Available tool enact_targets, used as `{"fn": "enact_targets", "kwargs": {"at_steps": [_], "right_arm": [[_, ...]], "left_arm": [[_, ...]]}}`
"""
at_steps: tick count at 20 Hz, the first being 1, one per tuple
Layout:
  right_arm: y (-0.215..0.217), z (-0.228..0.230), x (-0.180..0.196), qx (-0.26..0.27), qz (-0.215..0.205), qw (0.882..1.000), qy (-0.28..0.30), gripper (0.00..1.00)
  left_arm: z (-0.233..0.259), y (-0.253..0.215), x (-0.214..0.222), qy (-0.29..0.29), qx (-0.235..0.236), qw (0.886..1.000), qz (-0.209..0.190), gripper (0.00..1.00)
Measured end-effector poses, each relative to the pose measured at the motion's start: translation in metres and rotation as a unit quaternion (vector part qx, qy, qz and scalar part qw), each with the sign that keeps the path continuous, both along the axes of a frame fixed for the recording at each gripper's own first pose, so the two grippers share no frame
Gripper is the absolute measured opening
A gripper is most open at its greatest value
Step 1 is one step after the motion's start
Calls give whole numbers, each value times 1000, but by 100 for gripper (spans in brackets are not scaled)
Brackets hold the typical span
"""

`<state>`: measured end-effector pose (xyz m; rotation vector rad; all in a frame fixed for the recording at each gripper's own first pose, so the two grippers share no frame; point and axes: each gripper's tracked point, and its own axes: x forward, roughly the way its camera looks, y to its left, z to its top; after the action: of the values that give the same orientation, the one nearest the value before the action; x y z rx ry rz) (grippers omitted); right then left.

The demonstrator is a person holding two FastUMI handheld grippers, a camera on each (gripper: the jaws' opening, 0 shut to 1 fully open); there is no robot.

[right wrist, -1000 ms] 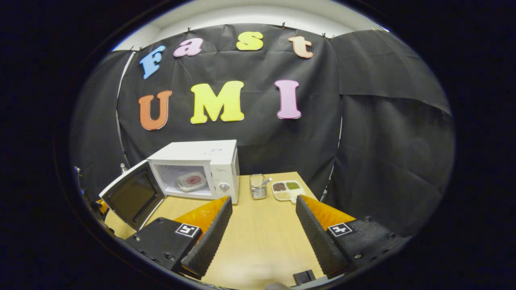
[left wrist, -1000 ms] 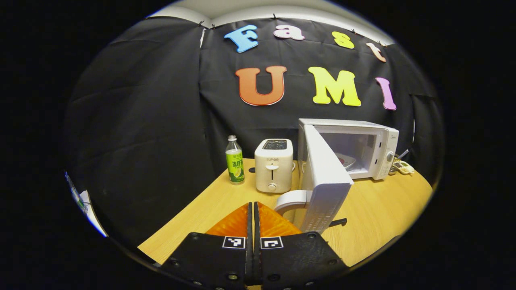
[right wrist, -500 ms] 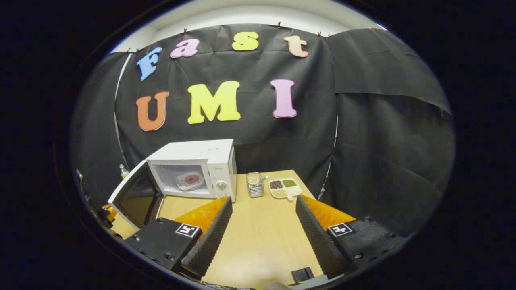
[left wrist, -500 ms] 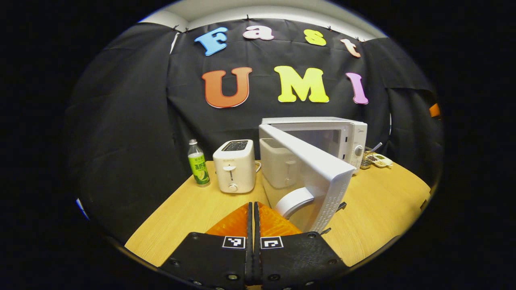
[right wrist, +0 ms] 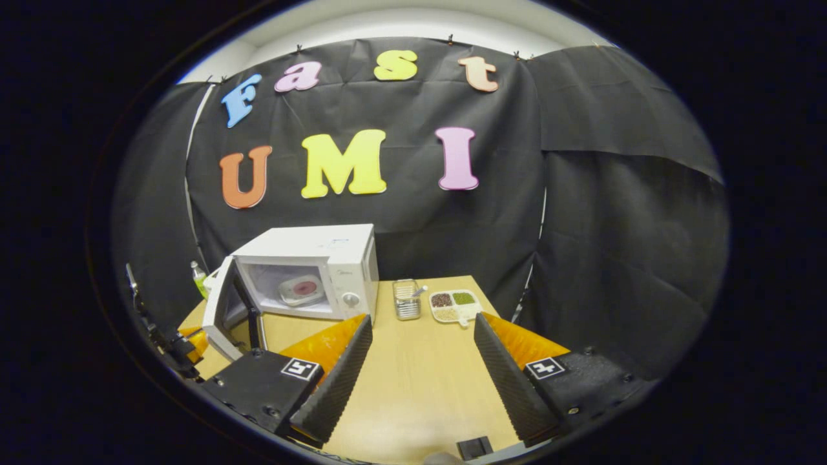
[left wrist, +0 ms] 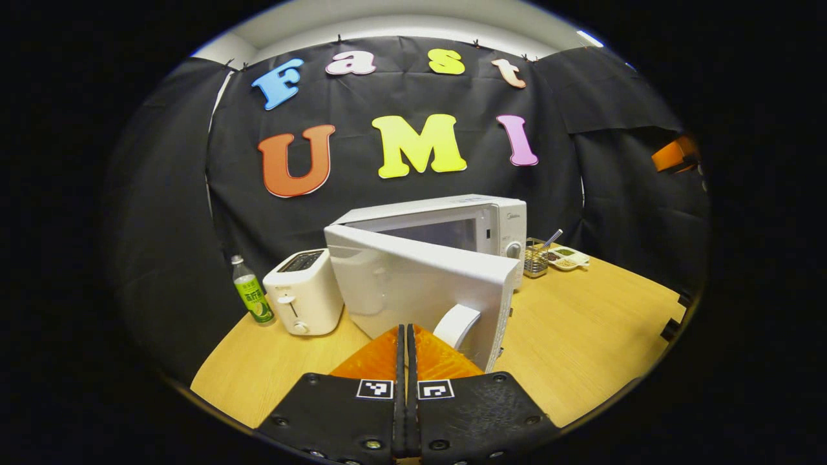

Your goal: Open the microwave oven with the left hand, put the food in, and close the microwave oven.

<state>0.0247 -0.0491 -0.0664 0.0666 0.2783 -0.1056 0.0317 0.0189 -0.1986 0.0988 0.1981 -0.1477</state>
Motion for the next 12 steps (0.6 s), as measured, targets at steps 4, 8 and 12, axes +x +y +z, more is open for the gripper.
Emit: {"fn": "enact_targets", "kwargs": {"at_steps": [4,8,12], "right_arm": [[-18,0,9,-2,-9,1000,3,100],[-31,-3,21,-6,-10,1000,10,100],[-40,-1,37,-11,-6,1000,16,100]], "left_arm": [[3,-31,24,-2,0,1000,-19,0],[2,-61,52,2,-5,1000,-30,0],[6,-92,89,-6,0,999,-41,0]]}}
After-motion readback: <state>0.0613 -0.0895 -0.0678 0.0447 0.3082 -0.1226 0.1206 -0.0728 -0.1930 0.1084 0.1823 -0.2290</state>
